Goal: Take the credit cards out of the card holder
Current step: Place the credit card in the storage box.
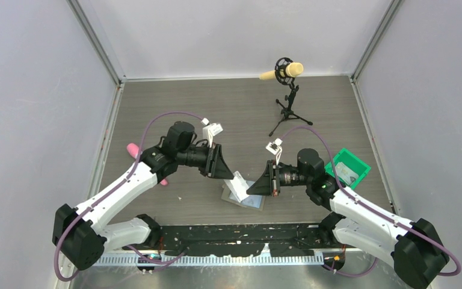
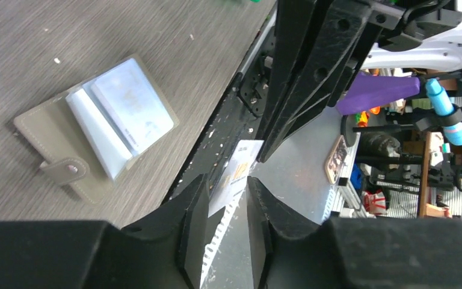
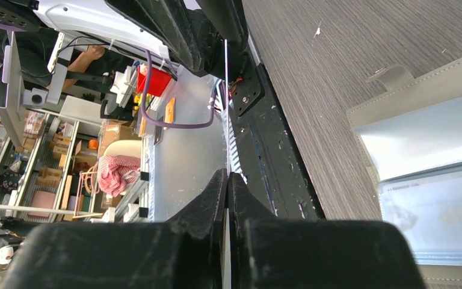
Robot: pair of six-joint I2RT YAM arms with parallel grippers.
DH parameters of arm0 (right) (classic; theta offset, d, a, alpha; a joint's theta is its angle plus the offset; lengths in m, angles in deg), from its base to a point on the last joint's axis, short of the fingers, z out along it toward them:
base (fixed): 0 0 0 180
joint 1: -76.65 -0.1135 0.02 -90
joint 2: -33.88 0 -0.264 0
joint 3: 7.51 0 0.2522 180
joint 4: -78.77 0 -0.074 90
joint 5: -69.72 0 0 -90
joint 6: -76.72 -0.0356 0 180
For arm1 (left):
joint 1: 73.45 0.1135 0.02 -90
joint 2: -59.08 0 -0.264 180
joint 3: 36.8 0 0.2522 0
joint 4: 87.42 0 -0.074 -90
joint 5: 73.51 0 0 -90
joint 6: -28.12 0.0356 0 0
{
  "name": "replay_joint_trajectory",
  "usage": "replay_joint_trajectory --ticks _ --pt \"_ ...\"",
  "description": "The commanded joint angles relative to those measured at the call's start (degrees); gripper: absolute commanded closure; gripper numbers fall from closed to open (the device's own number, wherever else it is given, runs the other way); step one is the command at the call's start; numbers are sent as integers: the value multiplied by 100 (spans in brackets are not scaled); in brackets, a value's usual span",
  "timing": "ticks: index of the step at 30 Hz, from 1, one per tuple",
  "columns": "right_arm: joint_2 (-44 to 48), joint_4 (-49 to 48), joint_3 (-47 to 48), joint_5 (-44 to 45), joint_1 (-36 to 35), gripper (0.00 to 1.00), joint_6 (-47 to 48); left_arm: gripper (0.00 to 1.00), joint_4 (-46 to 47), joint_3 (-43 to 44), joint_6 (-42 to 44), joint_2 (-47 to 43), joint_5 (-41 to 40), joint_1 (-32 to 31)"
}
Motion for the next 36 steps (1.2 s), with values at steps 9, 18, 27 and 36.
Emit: replay_joint_trajectory --ticks 9,18,27,36 --pt "359 15 156 1054 11 78 -250 100 1056 -171 -757 33 409 50" --pt "793 -1240 -759 2074 6 49 -1457 100 2875 -834 -2207 31 13 54" --pt "1196 -1116 -1027 2686 6 49 -1774 100 3347 -1000 -2593 -124 -630 54" --pt "1439 -1422 -1204 3028 19 84 -2004 100 3375 -1145 -2624 -136 -927 55"
